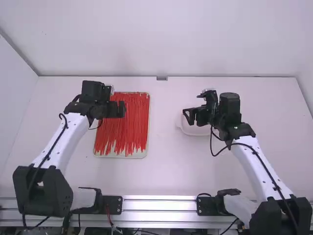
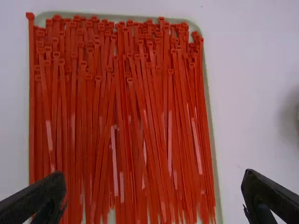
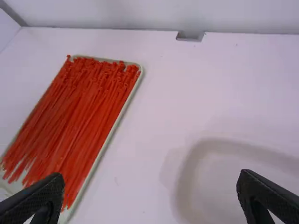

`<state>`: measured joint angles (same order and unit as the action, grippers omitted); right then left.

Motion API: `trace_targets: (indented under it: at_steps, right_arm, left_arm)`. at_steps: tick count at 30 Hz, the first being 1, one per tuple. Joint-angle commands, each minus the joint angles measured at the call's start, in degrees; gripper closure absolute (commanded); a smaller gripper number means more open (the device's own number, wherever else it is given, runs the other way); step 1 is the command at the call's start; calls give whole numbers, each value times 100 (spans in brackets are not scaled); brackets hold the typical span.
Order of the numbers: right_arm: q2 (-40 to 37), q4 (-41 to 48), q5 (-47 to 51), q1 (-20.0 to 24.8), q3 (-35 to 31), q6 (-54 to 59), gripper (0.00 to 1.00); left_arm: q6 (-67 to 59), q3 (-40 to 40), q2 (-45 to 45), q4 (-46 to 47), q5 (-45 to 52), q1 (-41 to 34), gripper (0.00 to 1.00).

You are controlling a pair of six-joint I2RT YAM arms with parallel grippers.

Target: Fasten the cable tie

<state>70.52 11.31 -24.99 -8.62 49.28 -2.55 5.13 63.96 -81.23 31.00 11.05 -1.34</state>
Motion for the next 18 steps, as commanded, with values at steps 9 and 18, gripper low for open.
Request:
trace_targets:
  at_steps: [9,18]
  right_arm:
    - [577,13,-525,-251,675,94,2]
    - [955,133,-501,-577,1147,153,2]
  left_arm:
    - [-48,1434,-1381,280,184,-15,1]
    - [-116,2214,-2409,221,468,-15,0]
